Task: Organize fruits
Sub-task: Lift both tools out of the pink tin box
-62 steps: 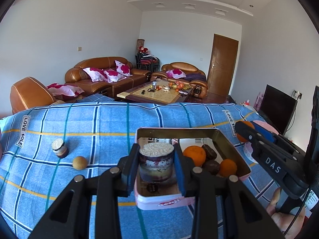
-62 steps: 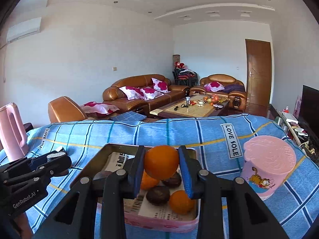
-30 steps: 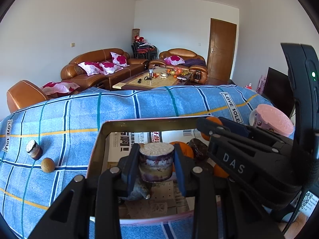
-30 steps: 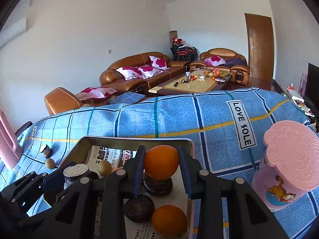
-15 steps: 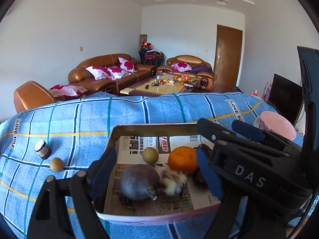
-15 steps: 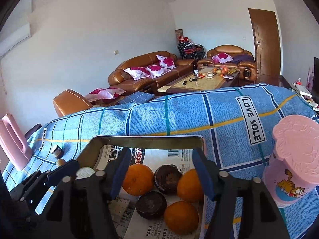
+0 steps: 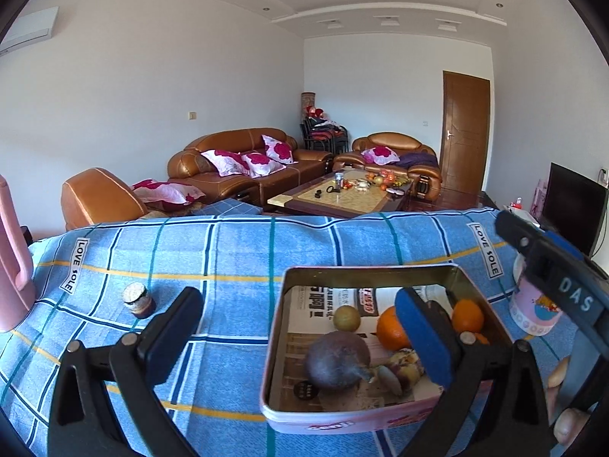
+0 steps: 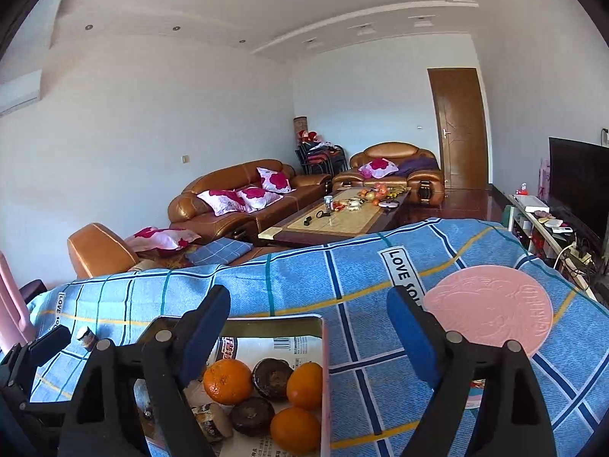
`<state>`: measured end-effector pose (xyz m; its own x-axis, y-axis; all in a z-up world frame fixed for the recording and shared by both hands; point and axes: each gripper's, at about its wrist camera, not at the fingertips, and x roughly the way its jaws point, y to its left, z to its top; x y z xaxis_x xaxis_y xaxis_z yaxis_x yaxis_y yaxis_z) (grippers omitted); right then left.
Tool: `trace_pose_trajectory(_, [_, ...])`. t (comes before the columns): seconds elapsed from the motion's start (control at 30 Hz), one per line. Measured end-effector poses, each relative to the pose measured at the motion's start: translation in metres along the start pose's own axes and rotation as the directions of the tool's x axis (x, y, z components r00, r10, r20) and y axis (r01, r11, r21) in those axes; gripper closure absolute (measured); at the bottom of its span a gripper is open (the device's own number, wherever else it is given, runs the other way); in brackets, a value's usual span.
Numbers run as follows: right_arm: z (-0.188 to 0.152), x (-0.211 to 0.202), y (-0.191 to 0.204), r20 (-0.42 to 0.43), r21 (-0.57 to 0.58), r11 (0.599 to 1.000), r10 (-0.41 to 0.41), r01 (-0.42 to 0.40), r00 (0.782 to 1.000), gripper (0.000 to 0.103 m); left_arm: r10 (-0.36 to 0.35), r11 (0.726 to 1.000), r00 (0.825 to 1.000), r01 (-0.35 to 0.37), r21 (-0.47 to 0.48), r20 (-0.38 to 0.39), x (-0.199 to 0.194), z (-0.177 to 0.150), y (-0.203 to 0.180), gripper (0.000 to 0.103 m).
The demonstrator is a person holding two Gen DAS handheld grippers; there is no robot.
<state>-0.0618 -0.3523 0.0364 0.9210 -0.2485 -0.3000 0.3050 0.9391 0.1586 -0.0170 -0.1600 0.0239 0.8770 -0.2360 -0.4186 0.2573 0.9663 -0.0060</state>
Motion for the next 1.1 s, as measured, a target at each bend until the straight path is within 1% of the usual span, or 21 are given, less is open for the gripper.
trace_pose_trajectory(0.07, [0.001, -0.009, -0.003, 0.052, 0.005, 1.000, 0.002, -0.002, 0.999, 0.017, 0.030, 1.000, 1.000, -0.030, -0.007, 0.007, -0.001, -0.001, 0.007, 0.000])
trace_pose_trajectory(0.13, [-0.002, -0.015, 0.000, 0.094, -0.014, 1.000, -0.021, 0.022, 0.995, 0.012, 0.061, 0.998, 0.998, -0.061, -0.001, 0.017, -0.002, -0.002, 0.013, 0.000])
trace_pose_trajectory(0.17, [-0.004, -0.017, 0.002, 0.113, -0.027, 0.999, -0.032, 0.036, 0.993, 0.011, 0.078, 0.997, 0.997, -0.078, 0.003, 0.026, -0.003, -0.003, 0.015, 0.000])
trace_pose_trajectory(0.23, [-0.007, -0.019, 0.008, 0.130, -0.051, 0.998, -0.035, 0.042, 0.991, 0.011, 0.112, 0.994, 0.993, -0.112, 0.017, 0.041, -0.004, -0.007, 0.018, 0.000])
trace_pose_trajectory(0.3, [-0.009, -0.018, 0.013, 0.117, -0.074, 0.996, -0.036, 0.044, 0.992, 0.011, 0.129, 0.991, 0.991, -0.130, 0.032, 0.029, -0.003, -0.009, 0.020, 0.000])
trace_pose_trajectory(0.37, [-0.011, -0.013, 0.018, 0.079, -0.093, 0.995, -0.039, 0.046, 0.996, 0.011, 0.125, 0.992, 0.992, -0.125, 0.034, 0.008, -0.001, -0.010, 0.023, 0.000])
trace_pose_trajectory(0.43, [-0.012, -0.011, 0.021, 0.054, -0.105, 0.993, -0.046, 0.051, 0.997, 0.011, 0.118, 0.993, 0.993, -0.118, 0.028, 0.011, -0.004, -0.012, 0.025, 0.000])
trace_pose_trajectory(0.57, [-0.015, -0.018, 0.020, 0.046, -0.092, 0.994, -0.056, 0.060, 0.997, 0.011, 0.121, 0.993, 0.993, -0.121, 0.016, -0.004, -0.006, -0.014, 0.030, 0.000])
trace_pose_trajectory(0.63, [-0.018, -0.021, 0.019, 0.030, -0.074, 0.996, -0.056, 0.058, 0.998, 0.011, 0.124, 0.992, 0.992, -0.124, 0.010, -0.005, -0.008, -0.016, 0.032, 0.000])
trace_pose_trajectory(0.7, [-0.019, -0.027, 0.020, 0.033, -0.069, 0.995, -0.069, 0.071, 0.997, 0.011, 0.127, 0.992, 0.992, -0.127, 0.013, -0.003, -0.011, -0.017, 0.033, 0.000])
trace_pose_trajectory(0.83, [-0.025, -0.035, 0.026, 0.026, -0.082, 0.994, -0.068, 0.070, 0.997, 0.011, 0.128, 0.992, 0.992, -0.128, 0.023, -0.002, -0.017, -0.019, 0.036, 0.000])
trace_pose_trajectory(1.1, [-0.034, -0.049, 0.048, 0.018, -0.111, 0.991, -0.072, 0.074, 0.997, 0.011, 0.118, 0.993, 0.993, -0.118, -0.004, 0.000, -0.030, -0.024, 0.052, 0.000])
